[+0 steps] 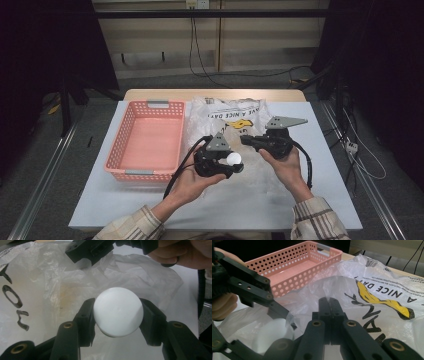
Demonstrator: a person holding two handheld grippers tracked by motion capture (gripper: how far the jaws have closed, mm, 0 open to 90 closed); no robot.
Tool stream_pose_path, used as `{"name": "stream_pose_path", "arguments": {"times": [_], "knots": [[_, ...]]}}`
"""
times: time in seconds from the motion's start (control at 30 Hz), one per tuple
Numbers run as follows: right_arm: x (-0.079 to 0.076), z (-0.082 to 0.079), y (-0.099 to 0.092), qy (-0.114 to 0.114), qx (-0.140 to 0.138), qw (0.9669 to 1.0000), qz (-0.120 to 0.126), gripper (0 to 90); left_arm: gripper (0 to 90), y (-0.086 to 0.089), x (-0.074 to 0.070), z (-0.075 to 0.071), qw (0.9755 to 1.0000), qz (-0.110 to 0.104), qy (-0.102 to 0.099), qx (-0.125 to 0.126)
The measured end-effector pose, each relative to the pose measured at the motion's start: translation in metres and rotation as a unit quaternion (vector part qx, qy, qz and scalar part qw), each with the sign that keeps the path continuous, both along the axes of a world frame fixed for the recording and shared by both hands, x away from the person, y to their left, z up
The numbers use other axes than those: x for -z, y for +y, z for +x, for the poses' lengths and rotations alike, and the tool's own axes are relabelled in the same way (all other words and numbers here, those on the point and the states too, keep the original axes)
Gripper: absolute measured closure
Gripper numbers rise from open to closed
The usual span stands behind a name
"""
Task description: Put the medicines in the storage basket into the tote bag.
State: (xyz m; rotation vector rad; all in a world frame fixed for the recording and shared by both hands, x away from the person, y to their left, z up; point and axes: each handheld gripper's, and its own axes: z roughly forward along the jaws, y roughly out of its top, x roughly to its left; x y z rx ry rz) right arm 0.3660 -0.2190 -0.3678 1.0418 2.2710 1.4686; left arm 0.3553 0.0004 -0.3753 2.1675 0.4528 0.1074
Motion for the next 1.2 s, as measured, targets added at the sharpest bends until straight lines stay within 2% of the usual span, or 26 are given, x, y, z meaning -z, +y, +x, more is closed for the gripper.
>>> {"name": "stream_pose_path", "arguments": {"times": [0.23, 0.3, 0.43, 0.5, 0.7, 0.73, 0.8, 1.07, 1.13, 1.2], "knots": [[0.0, -0.001, 0.0, 0.002, -0.002, 1.0, -0.001, 90.0, 51.0, -0.01, 0.015, 0.01, 0.9996, 0.02, 0.0, -0.021], [0.0, -0.002, 0.001, 0.003, -0.005, 1.0, -0.006, 90.0, 51.0, -0.012, 0.02, 0.014, 0.9991, 0.026, -0.001, -0.033], [0.001, -0.002, -0.003, 0.004, -0.005, 1.0, -0.007, 90.0, 51.0, -0.017, 0.028, 0.02, 0.9986, 0.026, 0.003, -0.045], [0.004, -0.003, -0.003, 0.008, -0.005, 0.9999, -0.009, 90.0, 51.0, -0.02, 0.034, 0.024, 0.998, 0.024, 0.007, -0.058], [0.013, -0.007, -0.002, 0.023, -0.011, 0.9994, -0.022, 90.0, 51.0, -0.022, 0.056, 0.035, 0.996, 0.035, 0.019, -0.08], [0.016, -0.008, -0.002, 0.026, -0.013, 0.9993, -0.026, 90.0, 51.0, -0.022, 0.059, 0.035, 0.9948, 0.042, 0.017, -0.091], [0.021, -0.009, -0.003, 0.032, -0.011, 0.9989, -0.031, 90.0, 51.0, -0.023, 0.065, 0.039, 0.9954, 0.037, 0.026, -0.085], [0.024, -0.009, -0.005, 0.036, -0.008, 0.9989, -0.03, 90.0, 50.6, -0.028, 0.068, 0.04, 0.9952, 0.032, 0.023, -0.09], [0.025, -0.009, -0.005, 0.037, -0.008, 0.9988, -0.03, 90.0, 50.0, -0.03, 0.069, 0.04, 0.9951, 0.042, 0.02, -0.087], [0.025, -0.009, -0.005, 0.038, -0.008, 0.9988, -0.03, 90.0, 48.1, -0.03, 0.071, 0.039, 0.9955, 0.042, 0.024, -0.081]]}}
